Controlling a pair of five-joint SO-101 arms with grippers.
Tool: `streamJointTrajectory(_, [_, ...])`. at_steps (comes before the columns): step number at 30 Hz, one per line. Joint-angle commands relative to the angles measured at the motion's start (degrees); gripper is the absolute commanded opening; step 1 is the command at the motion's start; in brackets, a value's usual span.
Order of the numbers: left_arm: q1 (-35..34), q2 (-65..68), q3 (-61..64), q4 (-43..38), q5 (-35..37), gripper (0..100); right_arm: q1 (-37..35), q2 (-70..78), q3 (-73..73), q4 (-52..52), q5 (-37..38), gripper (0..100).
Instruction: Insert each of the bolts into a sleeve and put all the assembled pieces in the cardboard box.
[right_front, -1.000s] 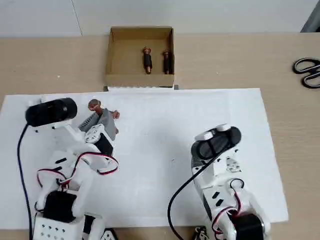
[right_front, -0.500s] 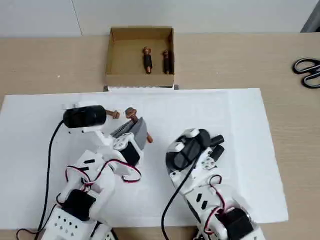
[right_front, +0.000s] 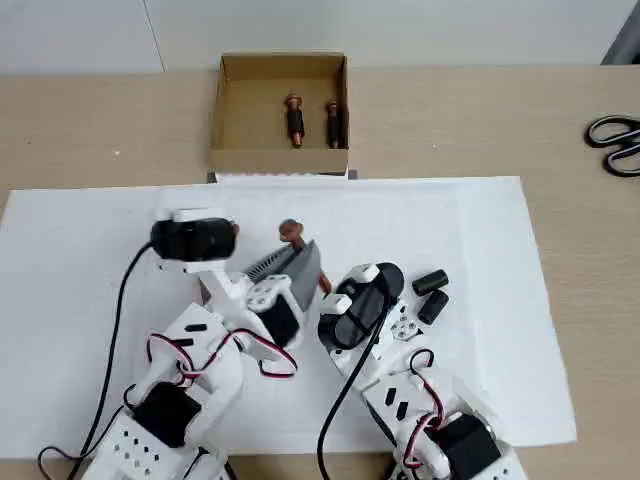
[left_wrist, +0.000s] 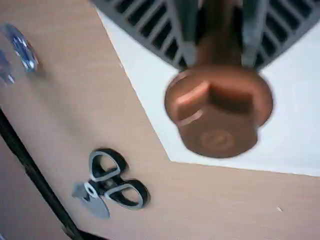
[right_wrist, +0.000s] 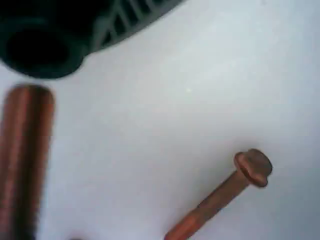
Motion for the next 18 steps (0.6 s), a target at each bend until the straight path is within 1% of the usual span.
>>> streamJointTrajectory(1, [1.7,-1.0,-0.5,-1.5,0.4,1,-0.3,-0.4,-0.3,-1.5,0.5,0.3])
streamJointTrajectory(7, [1.9,-1.0,-0.4,-1.4,0.4,1,-0.3,-0.4,-0.6,-1.6,0.5,0.3])
streamJointTrajectory(10, [1.9,-1.0,-0.4,0.6,0.1,1,-0.2,-0.4,-0.6,-1.6,0.5,0.3])
streamJointTrajectory(13, [1.9,-1.0,-0.4,2.7,-2.0,1,-0.1,-0.4,-0.7,-1.6,0.5,0.3])
streamJointTrajectory(18, [1.9,-1.0,-0.4,3.1,-2.1,1,-0.1,-0.4,-0.7,-2.1,0.5,0.4])
